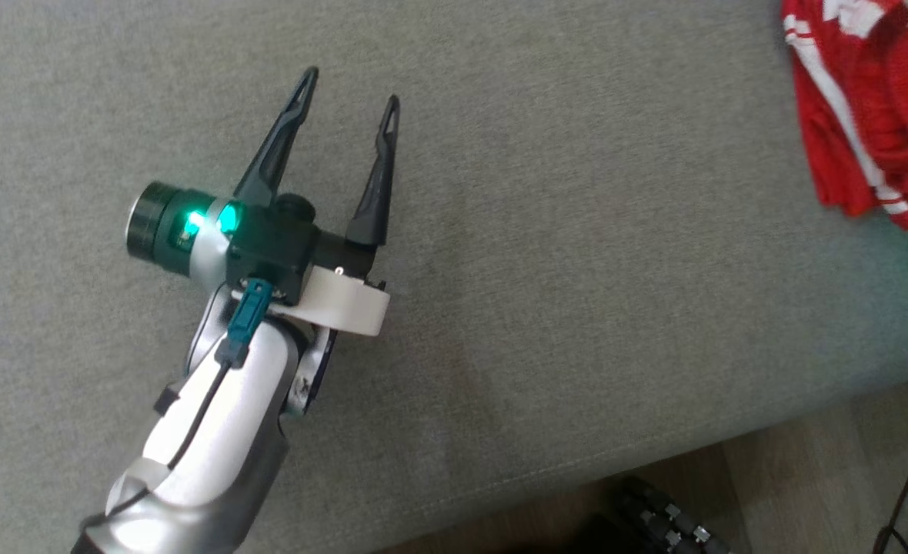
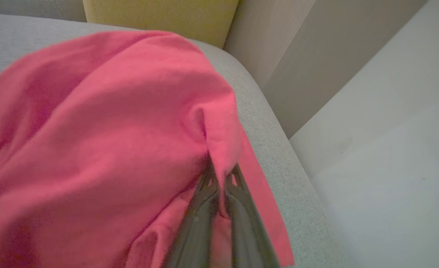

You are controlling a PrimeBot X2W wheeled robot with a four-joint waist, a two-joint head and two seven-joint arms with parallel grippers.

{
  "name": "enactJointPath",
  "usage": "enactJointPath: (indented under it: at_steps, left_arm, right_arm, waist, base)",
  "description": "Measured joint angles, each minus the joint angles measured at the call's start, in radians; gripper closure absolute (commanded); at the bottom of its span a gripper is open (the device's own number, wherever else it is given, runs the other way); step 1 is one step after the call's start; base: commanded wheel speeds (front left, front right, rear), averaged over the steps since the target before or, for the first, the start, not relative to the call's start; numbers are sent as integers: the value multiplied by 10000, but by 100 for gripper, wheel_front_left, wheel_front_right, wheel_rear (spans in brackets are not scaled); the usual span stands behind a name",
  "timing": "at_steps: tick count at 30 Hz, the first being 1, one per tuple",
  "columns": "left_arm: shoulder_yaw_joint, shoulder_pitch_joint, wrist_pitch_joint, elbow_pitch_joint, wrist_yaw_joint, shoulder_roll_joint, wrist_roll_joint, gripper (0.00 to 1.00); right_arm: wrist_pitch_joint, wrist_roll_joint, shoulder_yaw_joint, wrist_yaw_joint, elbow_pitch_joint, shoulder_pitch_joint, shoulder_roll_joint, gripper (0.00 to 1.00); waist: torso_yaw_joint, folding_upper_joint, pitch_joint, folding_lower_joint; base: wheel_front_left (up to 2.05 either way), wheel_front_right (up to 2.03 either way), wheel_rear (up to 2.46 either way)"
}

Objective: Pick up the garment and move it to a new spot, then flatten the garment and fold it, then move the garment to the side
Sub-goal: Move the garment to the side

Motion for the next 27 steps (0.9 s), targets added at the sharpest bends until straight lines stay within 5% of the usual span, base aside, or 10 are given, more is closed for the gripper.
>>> enactJointPath:
  at_steps: [3, 5, 6, 7, 17, 27]
  left_arm:
    - [-67, -163, 0, 67, -35, -2, 0, 0]
    - [-104, -190, -4, 165, -40, -10, 0, 0]
    - [-111, -187, -17, 226, -44, -12, 0, 0]
    - [-117, -186, -44, 272, -46, -17, -2, 0]
    - [-88, 445, -188, 510, 63, -109, -372, 0]
    - [184, 1926, -192, 508, 454, -82, -821, 0]
  right_arm:
    - [-219, -245, -171, 0, 470, -308, 115, 94]
    - [-303, -395, -305, 0, 830, -459, 228, 58]
    - [-303, -435, -403, 0, 1035, -523, 307, 6]
    - [-291, -477, -504, 0, 1260, -546, 366, 0]
    - [-1555, -1256, -1530, 0, 1590, 399, 786, 0]
    - [-1710, -1918, -2836, 0, -3137, 3840, 2723, 0]
  waist:
    - [75, 0, 207, 0]
    - [128, 0, 250, 0]
    - [143, 0, 224, 0]
    - [155, 0, 174, 0]
    - [266, 0, -941, 0]
    - [645, 0, -2447, 0]
  base:
    - [0, 0, 0]
    - [0, 0, 0]
    - [0, 0, 0]
    - [0, 0, 0]
    - [0, 0, 0]
    - [0, 0, 0]
